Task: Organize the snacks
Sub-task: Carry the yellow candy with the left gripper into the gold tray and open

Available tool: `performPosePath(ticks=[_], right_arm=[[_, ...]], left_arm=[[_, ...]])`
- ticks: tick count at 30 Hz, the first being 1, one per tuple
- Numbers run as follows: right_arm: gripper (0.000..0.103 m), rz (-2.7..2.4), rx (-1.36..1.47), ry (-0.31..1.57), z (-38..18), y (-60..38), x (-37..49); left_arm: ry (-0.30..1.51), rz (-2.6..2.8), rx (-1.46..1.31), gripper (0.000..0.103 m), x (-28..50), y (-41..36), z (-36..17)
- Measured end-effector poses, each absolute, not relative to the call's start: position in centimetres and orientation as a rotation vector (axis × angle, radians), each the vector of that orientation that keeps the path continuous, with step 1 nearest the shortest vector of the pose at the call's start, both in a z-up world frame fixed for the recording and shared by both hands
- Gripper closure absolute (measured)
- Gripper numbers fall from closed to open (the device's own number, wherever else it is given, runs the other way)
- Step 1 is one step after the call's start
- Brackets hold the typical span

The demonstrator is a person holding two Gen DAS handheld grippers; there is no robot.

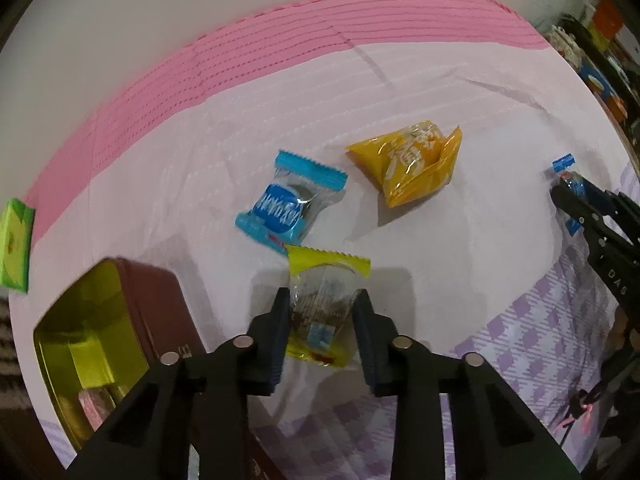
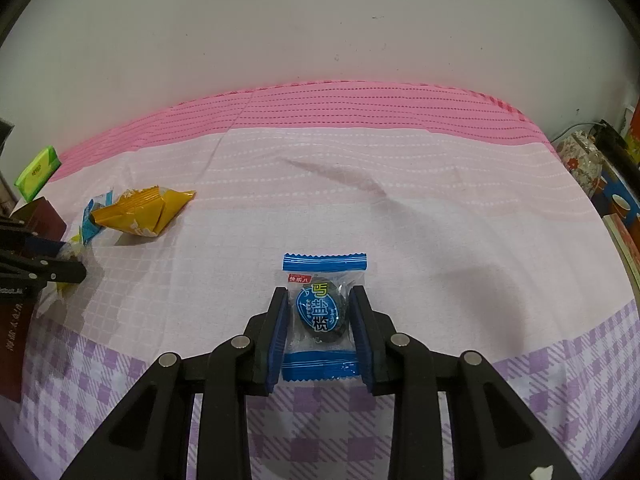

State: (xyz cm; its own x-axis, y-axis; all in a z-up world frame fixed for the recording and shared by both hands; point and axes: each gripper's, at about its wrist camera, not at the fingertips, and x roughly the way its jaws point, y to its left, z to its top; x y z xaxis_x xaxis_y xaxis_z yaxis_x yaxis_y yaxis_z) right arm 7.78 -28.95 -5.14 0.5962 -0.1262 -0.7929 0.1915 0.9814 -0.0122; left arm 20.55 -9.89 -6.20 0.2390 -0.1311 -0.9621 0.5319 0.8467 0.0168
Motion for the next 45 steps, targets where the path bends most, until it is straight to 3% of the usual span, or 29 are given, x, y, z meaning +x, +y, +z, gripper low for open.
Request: performPosePath(ticks=[31,45], right_arm=[[0.074,-0.184,0.076,0.914,-5.1,-28.9,7.7],[0.074,-0.184,0.075,0.914,-5.1,-28.9,7.7]], left_arm=[[1.196,-0.418,0.2,0.077,15.8,-6.6,-0.2],[1.111,-0.297,0.105,0.077,15.8,-0.7,3.6]])
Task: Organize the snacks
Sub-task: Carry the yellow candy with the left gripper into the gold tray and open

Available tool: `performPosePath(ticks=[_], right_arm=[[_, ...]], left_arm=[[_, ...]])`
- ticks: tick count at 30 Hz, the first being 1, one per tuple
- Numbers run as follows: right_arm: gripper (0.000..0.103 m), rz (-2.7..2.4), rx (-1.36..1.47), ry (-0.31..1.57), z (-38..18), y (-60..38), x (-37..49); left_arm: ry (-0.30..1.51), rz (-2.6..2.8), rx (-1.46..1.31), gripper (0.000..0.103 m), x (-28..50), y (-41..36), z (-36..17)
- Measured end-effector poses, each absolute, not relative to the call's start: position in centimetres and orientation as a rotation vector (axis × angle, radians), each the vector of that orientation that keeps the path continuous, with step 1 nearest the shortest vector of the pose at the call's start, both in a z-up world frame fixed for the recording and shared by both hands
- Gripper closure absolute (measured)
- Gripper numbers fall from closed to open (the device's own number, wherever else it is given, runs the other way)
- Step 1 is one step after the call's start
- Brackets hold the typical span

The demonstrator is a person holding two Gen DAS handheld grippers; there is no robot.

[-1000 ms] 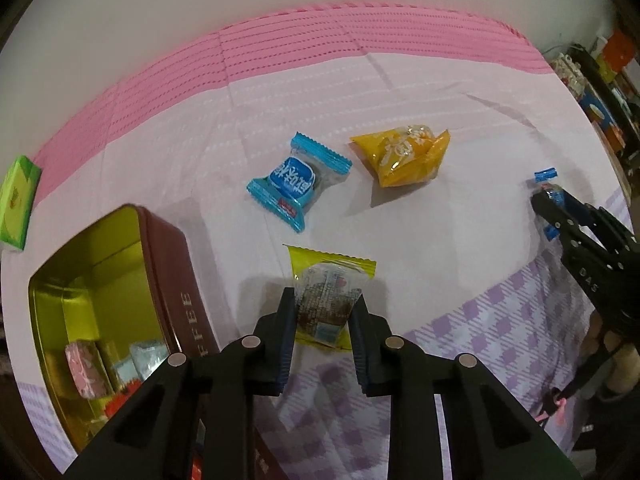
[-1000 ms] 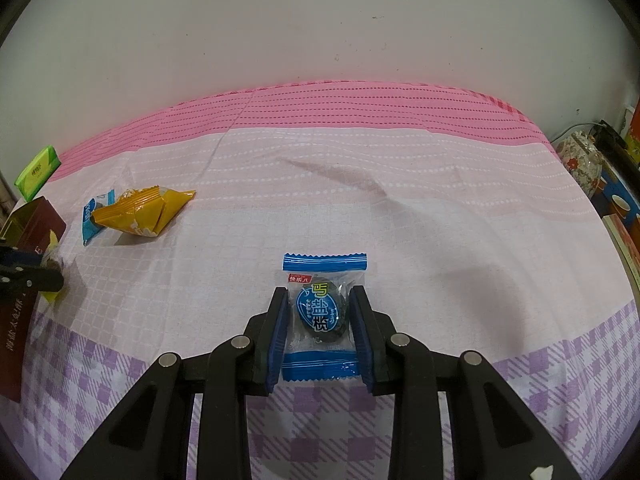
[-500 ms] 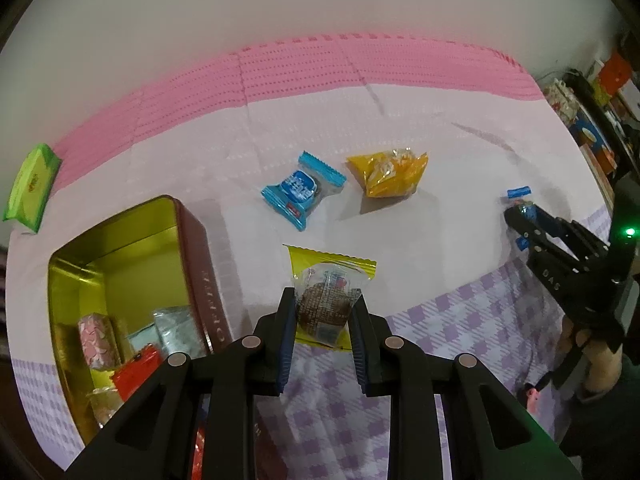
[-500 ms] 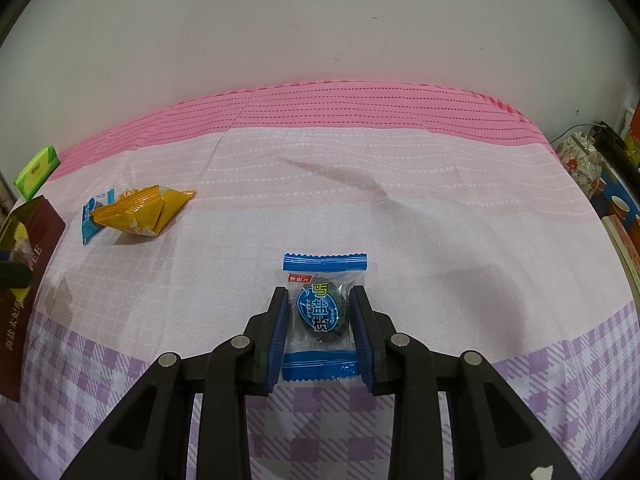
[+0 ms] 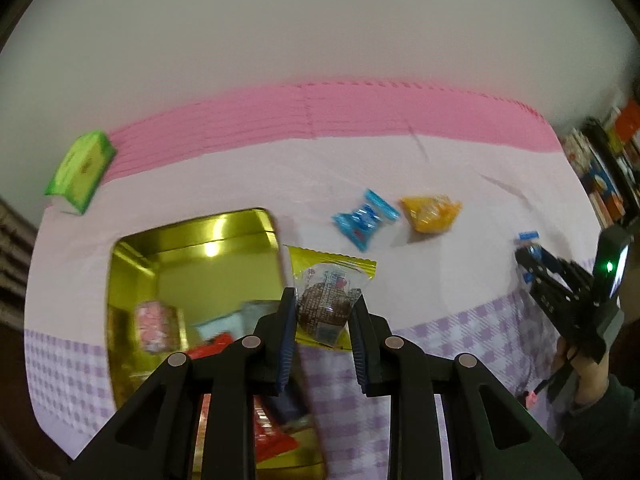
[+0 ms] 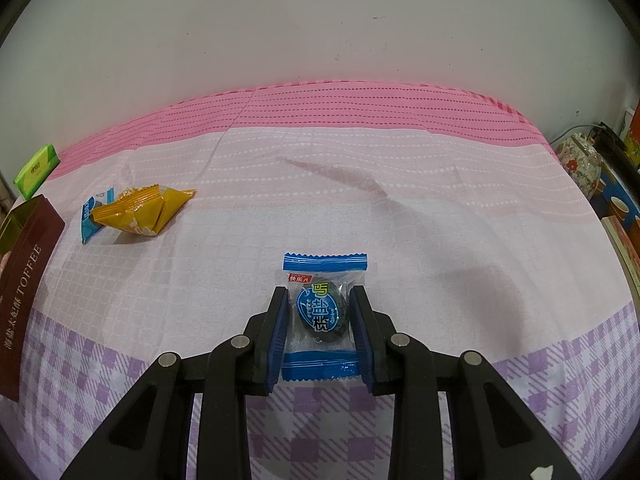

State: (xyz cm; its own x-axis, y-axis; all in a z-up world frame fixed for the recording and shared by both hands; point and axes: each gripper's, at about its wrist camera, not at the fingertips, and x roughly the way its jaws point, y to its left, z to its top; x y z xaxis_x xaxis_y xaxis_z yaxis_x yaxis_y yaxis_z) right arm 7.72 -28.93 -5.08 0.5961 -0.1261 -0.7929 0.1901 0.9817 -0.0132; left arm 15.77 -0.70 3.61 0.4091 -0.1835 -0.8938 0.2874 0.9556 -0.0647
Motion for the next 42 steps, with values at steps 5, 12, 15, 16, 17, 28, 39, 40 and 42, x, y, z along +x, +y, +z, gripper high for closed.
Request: performPosePath(ticks=[5,12,15,16,17,28,39,40,42], right_arm=[[0.074,-0.184,0.075,0.914,-5.1,-28.9,7.7],[0.074,-0.183,0.074,0.914,-5.1,-28.9,7.7],[0.074,-0.183,0.074,0.914,-5.1,-28.9,7.7],[0.074,-0.183,0.074,0.914,-5.1,-28.9,7.7],[0.074,-0.183,0.074,0.914,-5.1,-28.9,7.7],[0.074,-0.182,0.073,0.914,-5.1,-28.9,7.7],[0.074,-0.182,0.072,0.914,-5.1,-28.9,7.7],[0.074,-0.182,0.072,0.914,-5.1,-28.9,7.7],[0.074,-0.182,0.072,0.914,-5.1,-28.9,7.7]], left_arm=[[1.105,-0.224,0.075,0.077,16.6,2.7,4.1],[1.131,-0.125,0.029,0.077,17.8,6.6,2.9],[1.158,-0.098,0.012,0.077,18.2,7.3,1.6],[1.169,-0.094,0.008,0.077,18.3,7.5,1.1],[1.177,-0.092,0.005,0.077,18.3,7.5,0.8],[1.213,-0.076,0.025,0.077,18.8,6.8,-1.5],[1.248,-0.075,0.036,0.077,19.1,6.6,-2.6],[1.25,-0.074,0.039,0.077,19.1,6.6,-2.7],[1.252,-0.073,0.043,0.077,19.1,6.6,-2.7]])
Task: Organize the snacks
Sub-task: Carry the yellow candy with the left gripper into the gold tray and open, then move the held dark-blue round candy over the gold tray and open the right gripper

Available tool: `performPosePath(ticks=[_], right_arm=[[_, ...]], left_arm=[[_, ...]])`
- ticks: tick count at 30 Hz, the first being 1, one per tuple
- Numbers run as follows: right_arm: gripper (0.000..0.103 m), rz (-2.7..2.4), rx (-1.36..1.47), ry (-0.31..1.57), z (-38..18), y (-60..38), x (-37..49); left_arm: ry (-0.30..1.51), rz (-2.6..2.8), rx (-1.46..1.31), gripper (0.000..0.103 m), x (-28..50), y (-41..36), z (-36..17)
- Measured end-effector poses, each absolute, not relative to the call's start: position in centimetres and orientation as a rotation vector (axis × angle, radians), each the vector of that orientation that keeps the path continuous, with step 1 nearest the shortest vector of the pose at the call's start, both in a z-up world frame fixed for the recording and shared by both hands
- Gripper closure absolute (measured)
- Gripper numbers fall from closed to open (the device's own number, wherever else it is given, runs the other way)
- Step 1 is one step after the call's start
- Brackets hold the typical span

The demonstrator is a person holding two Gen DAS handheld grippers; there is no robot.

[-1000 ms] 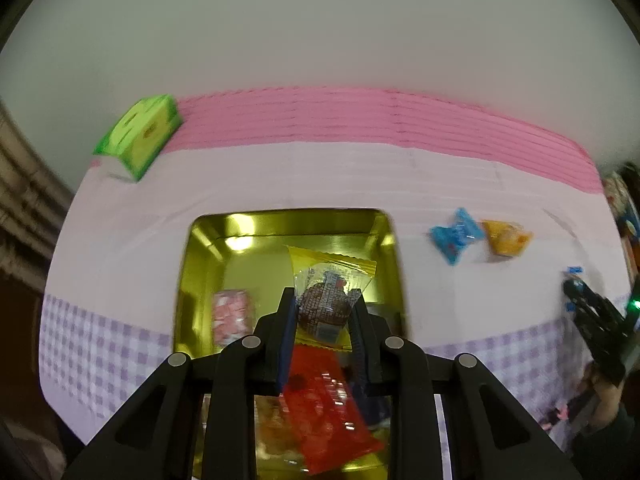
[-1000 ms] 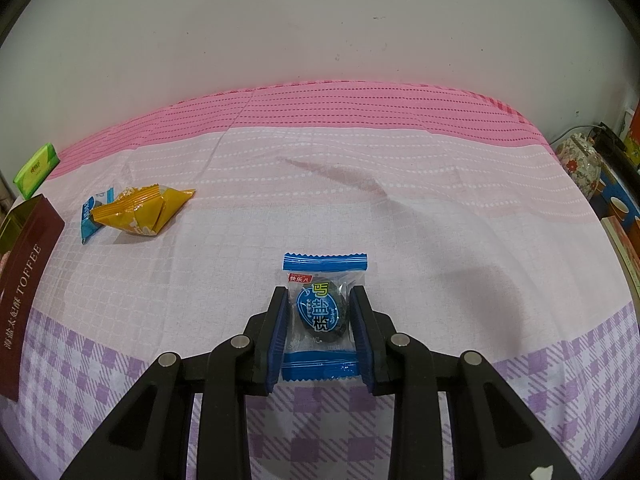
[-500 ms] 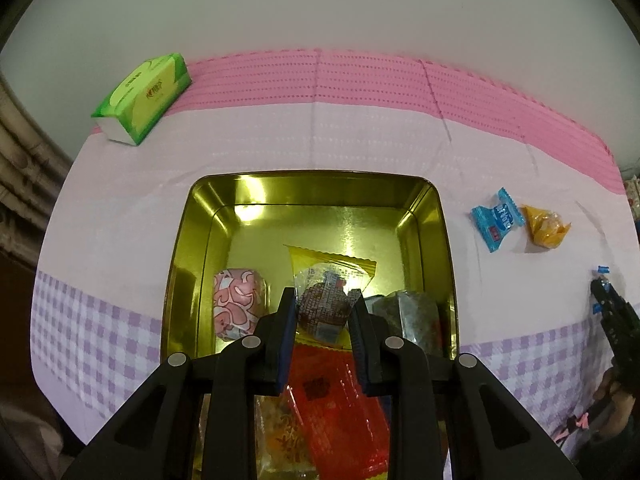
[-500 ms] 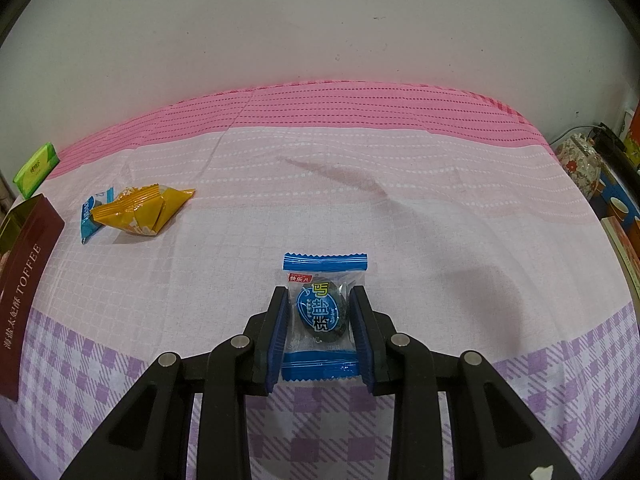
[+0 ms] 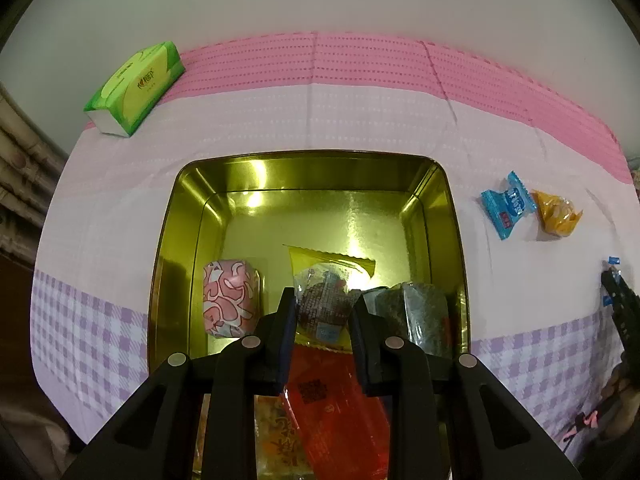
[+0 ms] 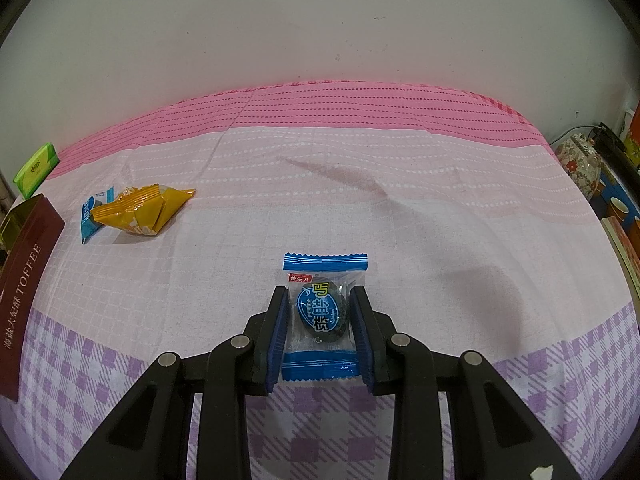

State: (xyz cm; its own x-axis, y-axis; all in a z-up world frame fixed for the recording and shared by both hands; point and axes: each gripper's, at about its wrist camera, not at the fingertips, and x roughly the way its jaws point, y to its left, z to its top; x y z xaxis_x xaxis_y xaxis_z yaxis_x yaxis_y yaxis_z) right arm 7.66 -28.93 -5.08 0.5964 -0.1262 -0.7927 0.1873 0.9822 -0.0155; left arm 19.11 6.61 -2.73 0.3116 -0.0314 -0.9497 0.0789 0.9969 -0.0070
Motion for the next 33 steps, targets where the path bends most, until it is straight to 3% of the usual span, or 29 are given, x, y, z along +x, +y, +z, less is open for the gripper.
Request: performPosePath(ticks=[16,33], right_arm=[[0.073,-0.182,0.071,0.914,-5.1,-28.9,7.6],[0.074,-0.184,0.066,0.915,-5.1,-29.0,7.6]], left_arm=[[1.251,-0.069,0.05,0.076,18.9,6.5,-2.4],[1.116,-0.067,0.135,0.076,15.6,5.5,0.1]])
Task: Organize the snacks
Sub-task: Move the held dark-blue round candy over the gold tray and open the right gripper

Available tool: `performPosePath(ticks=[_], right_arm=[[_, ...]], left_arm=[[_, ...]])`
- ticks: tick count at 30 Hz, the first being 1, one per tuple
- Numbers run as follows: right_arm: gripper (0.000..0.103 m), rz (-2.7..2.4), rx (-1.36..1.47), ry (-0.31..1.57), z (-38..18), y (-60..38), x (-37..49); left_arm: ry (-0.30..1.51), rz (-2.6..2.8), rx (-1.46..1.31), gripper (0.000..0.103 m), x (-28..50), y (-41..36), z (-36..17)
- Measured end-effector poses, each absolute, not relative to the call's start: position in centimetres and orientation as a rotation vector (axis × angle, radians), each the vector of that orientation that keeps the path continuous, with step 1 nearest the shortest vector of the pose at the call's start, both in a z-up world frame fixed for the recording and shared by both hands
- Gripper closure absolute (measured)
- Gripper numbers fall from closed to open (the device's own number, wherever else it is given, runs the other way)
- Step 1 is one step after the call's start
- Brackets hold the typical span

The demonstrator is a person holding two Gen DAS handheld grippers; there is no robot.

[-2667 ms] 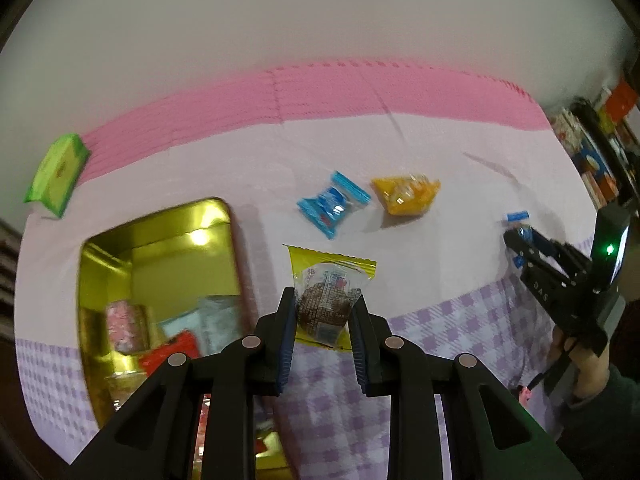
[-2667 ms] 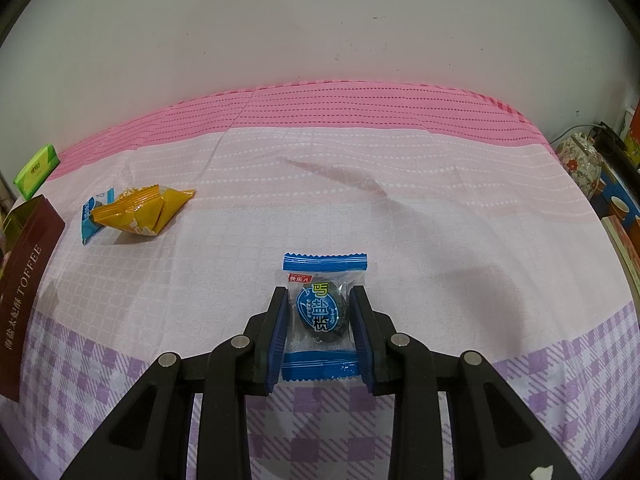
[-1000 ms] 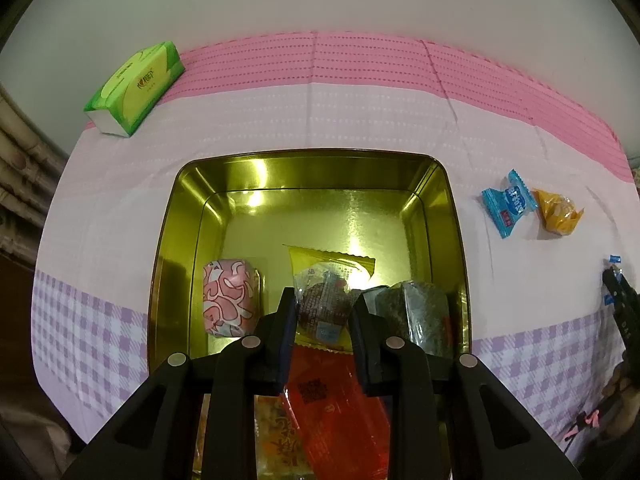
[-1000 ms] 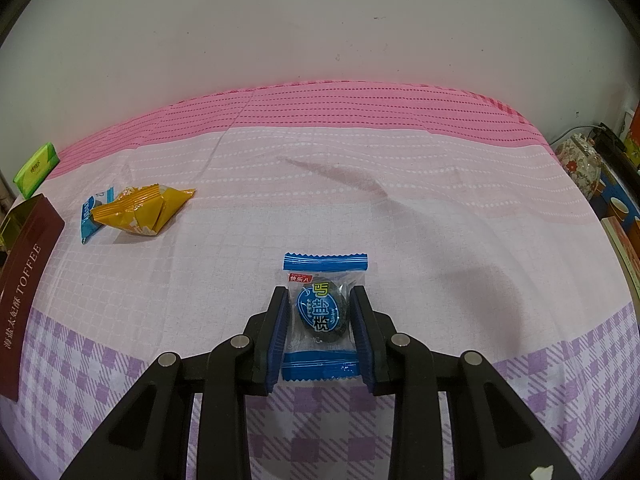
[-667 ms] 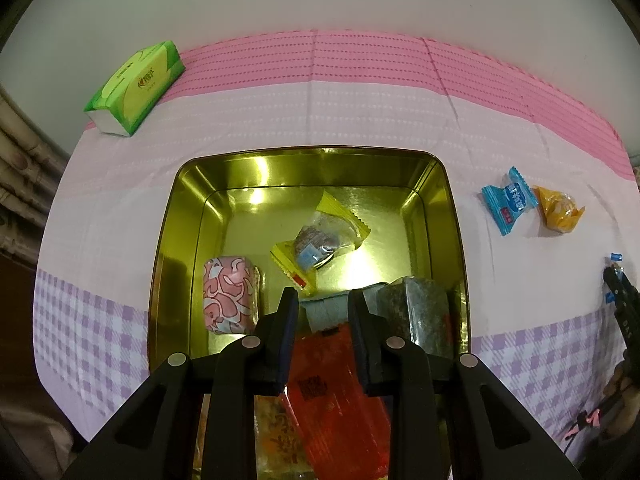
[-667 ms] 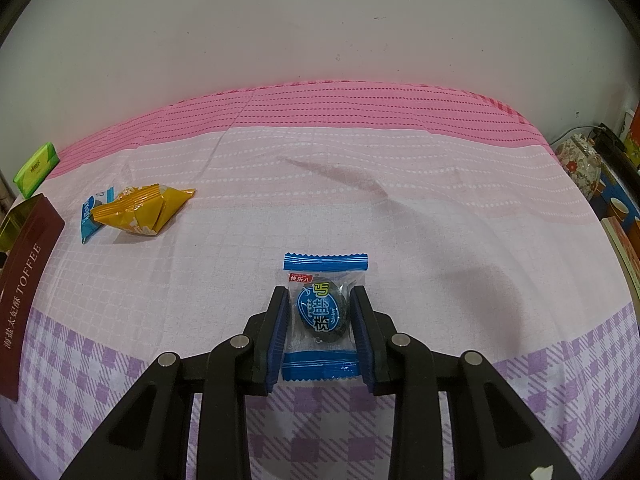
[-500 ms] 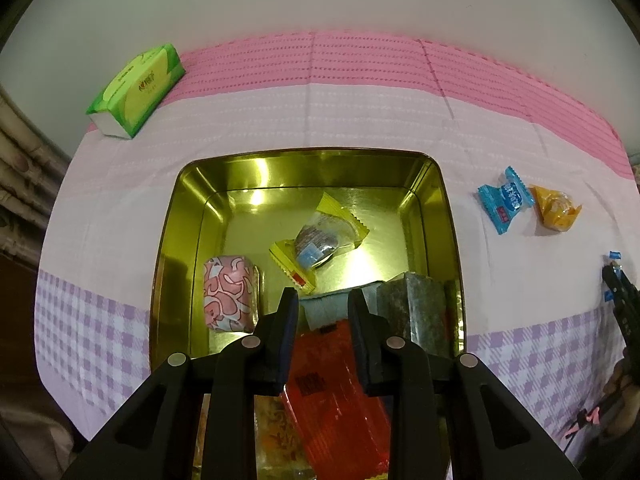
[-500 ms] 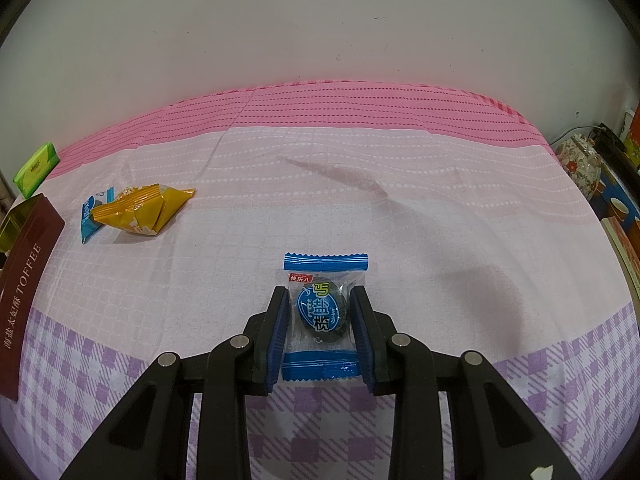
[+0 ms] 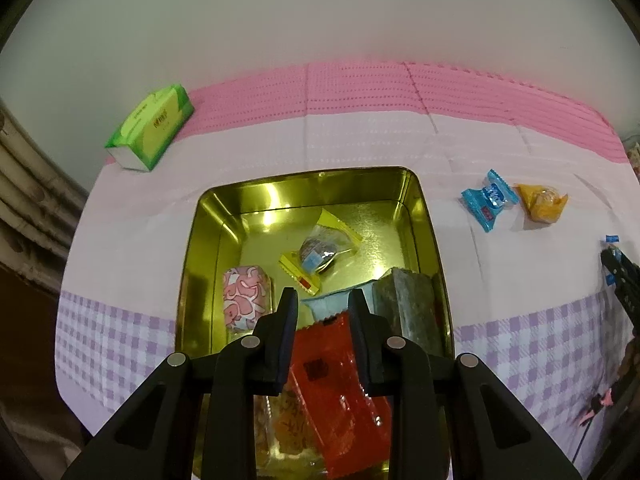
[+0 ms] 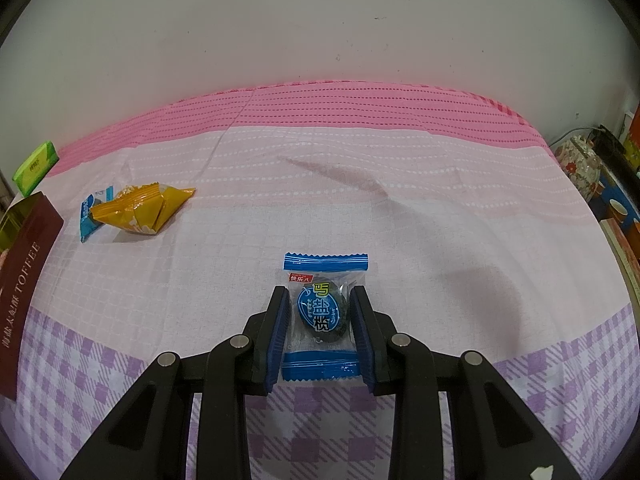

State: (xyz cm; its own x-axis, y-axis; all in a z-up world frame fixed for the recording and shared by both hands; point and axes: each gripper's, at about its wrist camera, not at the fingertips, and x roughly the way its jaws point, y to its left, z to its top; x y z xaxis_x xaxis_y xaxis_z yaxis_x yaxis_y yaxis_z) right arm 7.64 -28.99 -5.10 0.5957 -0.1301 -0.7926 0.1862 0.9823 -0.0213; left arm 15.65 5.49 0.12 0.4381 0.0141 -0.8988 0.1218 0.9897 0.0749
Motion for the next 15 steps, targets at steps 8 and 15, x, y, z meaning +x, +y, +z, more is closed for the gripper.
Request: performPosePath(ticks=[8,15], right_arm=[[0.074,-0.186,0.057,0.915,-5.0,-29.0,7.7],[0.074,-0.191,0.048,0.918,-4.9,-28.8,7.6]], left_arm=[[1.091,-0.05,0.086,0.075,13.5,7.2,0.7],[1.055,0.006,0.073,0.072,11.4,9.2,0.9]])
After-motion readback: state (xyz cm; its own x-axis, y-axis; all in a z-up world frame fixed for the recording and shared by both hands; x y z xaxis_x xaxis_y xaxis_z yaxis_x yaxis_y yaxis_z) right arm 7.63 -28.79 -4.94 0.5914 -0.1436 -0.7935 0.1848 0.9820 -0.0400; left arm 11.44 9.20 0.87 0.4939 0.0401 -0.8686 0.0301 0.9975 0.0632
